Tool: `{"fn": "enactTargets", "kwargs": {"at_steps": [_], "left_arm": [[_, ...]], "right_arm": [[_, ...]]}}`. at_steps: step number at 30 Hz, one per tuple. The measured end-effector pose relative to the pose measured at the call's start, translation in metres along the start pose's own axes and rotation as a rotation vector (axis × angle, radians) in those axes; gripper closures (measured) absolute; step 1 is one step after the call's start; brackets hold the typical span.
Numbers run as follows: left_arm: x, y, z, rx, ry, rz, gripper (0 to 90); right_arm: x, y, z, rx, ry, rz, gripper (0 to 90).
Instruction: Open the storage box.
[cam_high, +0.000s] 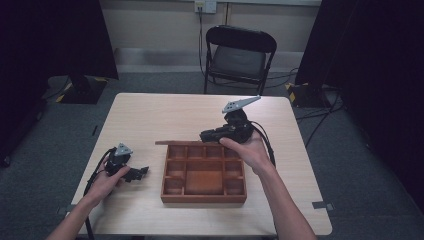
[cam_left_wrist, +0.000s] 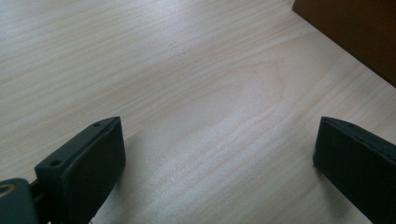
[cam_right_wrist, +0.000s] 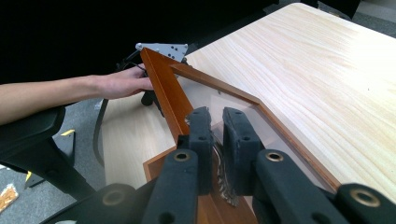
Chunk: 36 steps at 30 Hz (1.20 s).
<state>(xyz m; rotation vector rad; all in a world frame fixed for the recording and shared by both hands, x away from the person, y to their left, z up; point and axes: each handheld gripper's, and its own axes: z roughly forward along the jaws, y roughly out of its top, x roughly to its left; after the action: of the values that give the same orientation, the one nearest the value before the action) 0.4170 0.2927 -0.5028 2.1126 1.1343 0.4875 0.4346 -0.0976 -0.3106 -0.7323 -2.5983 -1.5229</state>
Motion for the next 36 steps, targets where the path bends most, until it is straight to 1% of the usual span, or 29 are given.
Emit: {"fn": "enactTargets", "kwargs": {"at_steps": [12,28,36], "left_arm": [[0.0000,0.0000,0.0000,0.000,0.000,0.000,1.8],[0.0000,0.0000,0.0000,0.000,0.000,0.000,1.8],[0.0000,0.0000,0.0001,0.000,-0.001,0.000,1.8]], "right_arm": [[-0.0020,0.0029,-0.0003,-0.002,-0.004,-0.004,82.9],[-0.0047,0.0062,-0.0005,0.000,-0.002,0.006,82.9],[-0.0023,0.0031,-0.0003,-0.003,-0.003,0.004,82.7]]}}
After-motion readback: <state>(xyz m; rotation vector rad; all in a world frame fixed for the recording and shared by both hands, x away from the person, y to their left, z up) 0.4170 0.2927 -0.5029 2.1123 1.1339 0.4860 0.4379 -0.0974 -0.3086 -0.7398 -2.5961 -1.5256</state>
